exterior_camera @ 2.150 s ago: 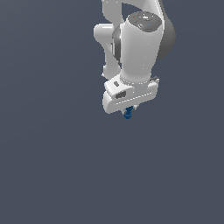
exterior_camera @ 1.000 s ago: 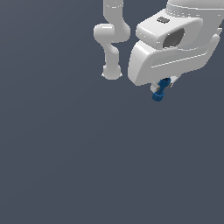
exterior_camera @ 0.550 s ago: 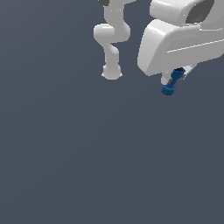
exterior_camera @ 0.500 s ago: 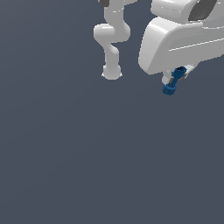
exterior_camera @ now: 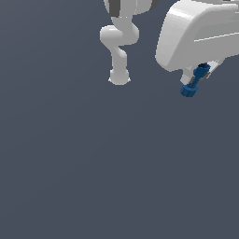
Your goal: Pick up the object and move it to a goal position.
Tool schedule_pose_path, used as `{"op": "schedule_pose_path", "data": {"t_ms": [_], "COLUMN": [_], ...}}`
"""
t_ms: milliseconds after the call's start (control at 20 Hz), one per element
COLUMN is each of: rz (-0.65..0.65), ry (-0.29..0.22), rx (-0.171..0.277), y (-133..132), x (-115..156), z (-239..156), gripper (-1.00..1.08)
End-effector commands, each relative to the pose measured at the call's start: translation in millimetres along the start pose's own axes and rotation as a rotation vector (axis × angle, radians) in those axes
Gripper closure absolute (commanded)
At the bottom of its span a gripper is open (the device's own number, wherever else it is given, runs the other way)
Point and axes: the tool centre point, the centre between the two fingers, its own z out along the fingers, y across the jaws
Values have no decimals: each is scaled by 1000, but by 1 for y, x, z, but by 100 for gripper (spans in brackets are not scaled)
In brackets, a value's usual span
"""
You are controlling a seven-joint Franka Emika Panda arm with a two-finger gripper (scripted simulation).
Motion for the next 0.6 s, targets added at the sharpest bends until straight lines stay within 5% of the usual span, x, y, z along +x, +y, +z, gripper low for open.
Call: {"op": "schedule_pose_path", "data": {"t_ms": [0, 550], "rz": [0, 0], "ry": [0, 0], "rx": [0, 0], "y": [0, -2], "x": [1, 3], "z": [-3, -6], "gripper": [108, 108]}}
